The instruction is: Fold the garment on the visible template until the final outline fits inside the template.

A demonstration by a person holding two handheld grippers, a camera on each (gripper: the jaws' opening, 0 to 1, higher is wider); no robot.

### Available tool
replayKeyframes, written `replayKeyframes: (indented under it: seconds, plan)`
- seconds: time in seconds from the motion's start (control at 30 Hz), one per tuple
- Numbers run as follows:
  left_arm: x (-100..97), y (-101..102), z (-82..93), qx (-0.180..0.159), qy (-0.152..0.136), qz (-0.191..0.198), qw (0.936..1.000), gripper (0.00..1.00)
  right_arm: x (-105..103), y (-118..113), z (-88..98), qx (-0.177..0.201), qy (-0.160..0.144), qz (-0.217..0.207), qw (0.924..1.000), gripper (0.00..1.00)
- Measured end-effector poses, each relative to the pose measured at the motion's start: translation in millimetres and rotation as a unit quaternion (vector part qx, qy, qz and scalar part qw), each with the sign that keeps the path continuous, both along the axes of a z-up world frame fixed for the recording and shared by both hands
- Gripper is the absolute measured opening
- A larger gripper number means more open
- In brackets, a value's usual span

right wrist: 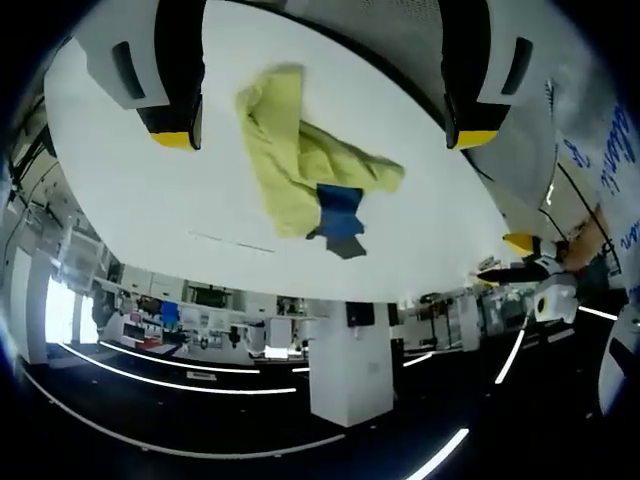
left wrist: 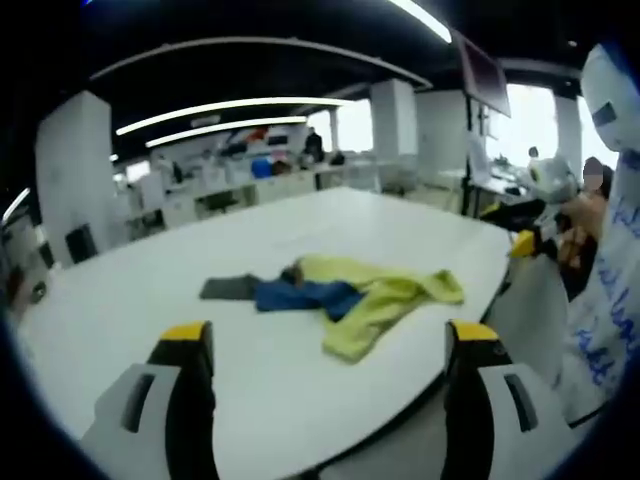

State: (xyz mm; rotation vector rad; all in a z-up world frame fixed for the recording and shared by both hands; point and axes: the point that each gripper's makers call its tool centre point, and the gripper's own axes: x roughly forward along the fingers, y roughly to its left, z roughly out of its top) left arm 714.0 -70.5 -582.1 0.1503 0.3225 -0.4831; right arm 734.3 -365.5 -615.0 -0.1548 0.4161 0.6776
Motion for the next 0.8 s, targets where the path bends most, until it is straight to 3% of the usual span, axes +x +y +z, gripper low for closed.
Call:
replayKeyframes:
  seconds: [0.8]
  plan:
    - [-2.2, -3.4, -1.5, -0.002, 0.007, -0.007, 1.0, 0.96, 0.2, 0.4, -1.6, 0.001, 0.001, 0.0, 1.0, 1.0]
